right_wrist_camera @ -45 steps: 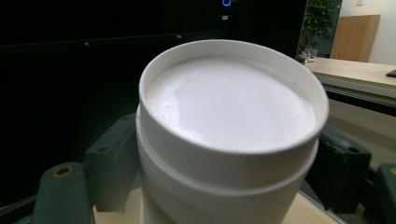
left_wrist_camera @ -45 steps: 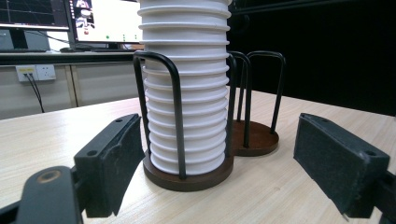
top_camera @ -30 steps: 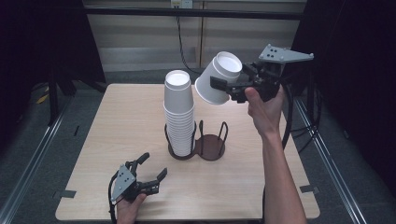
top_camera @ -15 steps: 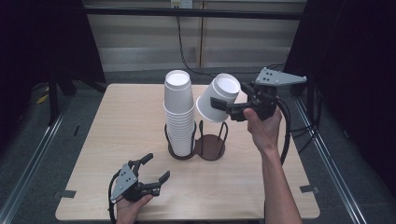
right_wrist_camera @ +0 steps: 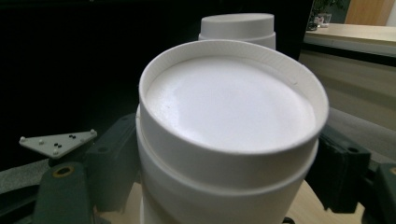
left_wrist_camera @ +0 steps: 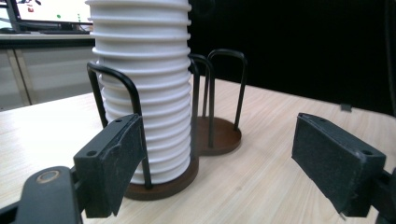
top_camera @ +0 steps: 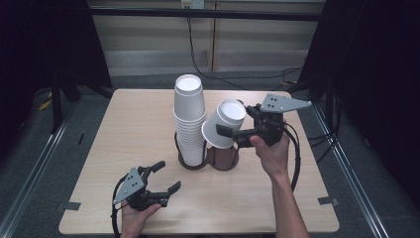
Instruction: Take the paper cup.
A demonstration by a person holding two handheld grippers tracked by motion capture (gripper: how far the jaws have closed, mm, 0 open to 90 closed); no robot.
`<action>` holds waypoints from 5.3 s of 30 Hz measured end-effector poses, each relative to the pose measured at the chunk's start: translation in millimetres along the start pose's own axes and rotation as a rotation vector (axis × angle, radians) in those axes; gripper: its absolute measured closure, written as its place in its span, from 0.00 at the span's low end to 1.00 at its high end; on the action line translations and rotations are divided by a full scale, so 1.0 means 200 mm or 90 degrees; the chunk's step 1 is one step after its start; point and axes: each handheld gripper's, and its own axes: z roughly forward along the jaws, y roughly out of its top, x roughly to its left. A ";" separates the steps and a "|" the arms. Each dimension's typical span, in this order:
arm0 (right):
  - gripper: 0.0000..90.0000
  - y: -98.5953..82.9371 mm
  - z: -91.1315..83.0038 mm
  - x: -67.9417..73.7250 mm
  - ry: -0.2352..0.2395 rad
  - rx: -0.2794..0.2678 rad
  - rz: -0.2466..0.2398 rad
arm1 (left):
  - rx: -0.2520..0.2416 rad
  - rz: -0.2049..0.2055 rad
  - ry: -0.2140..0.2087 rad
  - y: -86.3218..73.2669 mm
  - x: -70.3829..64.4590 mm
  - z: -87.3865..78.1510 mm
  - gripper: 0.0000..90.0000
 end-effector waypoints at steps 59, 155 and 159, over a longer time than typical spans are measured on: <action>0.23 -0.54 0.21 0.22 0.115 0.027 0.044 | 0.018 0.028 -0.143 0.10 -0.08 0.08 0.17; 0.15 -0.71 0.22 0.22 0.132 0.086 0.067 | 0.229 0.094 -0.168 0.13 0.00 0.14 0.18; 0.16 -0.69 0.21 0.21 0.117 0.119 0.055 | 0.247 0.095 -0.180 0.16 0.00 0.16 0.18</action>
